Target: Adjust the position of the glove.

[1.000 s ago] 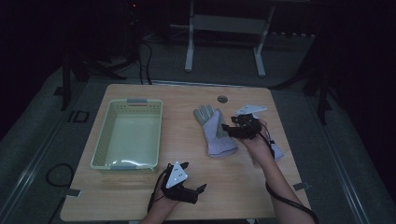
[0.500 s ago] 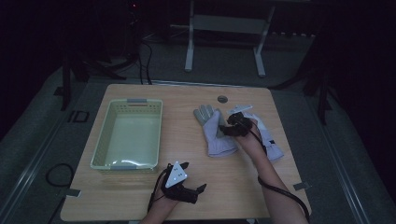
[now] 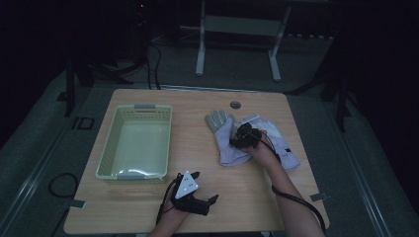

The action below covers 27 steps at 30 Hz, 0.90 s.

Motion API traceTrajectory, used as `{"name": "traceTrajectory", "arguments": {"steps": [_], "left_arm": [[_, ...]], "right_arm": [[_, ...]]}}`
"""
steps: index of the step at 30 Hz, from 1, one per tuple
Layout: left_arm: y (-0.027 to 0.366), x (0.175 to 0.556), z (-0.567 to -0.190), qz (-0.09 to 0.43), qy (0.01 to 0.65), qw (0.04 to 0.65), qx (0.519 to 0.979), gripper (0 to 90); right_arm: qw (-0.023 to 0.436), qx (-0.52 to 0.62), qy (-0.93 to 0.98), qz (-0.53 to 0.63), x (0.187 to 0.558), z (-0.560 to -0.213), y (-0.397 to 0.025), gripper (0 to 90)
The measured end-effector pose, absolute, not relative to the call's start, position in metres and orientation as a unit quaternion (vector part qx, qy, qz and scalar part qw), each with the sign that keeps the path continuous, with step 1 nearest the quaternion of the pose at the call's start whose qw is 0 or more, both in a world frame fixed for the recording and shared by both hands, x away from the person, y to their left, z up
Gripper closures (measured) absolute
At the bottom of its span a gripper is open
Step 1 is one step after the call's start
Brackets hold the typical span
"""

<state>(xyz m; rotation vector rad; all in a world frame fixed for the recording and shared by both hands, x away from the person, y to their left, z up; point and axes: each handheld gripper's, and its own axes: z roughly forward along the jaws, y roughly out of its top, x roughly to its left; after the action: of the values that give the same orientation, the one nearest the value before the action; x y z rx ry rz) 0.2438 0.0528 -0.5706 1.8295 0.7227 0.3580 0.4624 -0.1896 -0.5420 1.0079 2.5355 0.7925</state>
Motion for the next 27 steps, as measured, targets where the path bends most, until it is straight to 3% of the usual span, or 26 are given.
{"name": "traceTrajectory", "arguments": {"steps": [5,8,10,27], "left_arm": [[0.053,0.244,-0.571,0.151,0.304,0.540,0.770,0.9],[0.053,0.244,-0.571,0.150,0.305,0.541,0.769,0.9],[0.053,0.244,-0.571,0.150,0.305,0.541,0.769,0.9],[0.052,0.243,-0.571,0.154,0.300,0.543,0.769,0.9]], "right_arm": [[0.152,0.365,0.874,0.282,0.457,-0.541,-0.186,80.0],[0.135,0.389,0.856,0.312,0.451,-0.536,-0.185,87.3],[0.117,0.424,0.831,0.341,0.447,-0.528,-0.187,88.0],[0.135,0.437,0.774,0.438,0.367,-0.476,-0.198,88.4]]}}
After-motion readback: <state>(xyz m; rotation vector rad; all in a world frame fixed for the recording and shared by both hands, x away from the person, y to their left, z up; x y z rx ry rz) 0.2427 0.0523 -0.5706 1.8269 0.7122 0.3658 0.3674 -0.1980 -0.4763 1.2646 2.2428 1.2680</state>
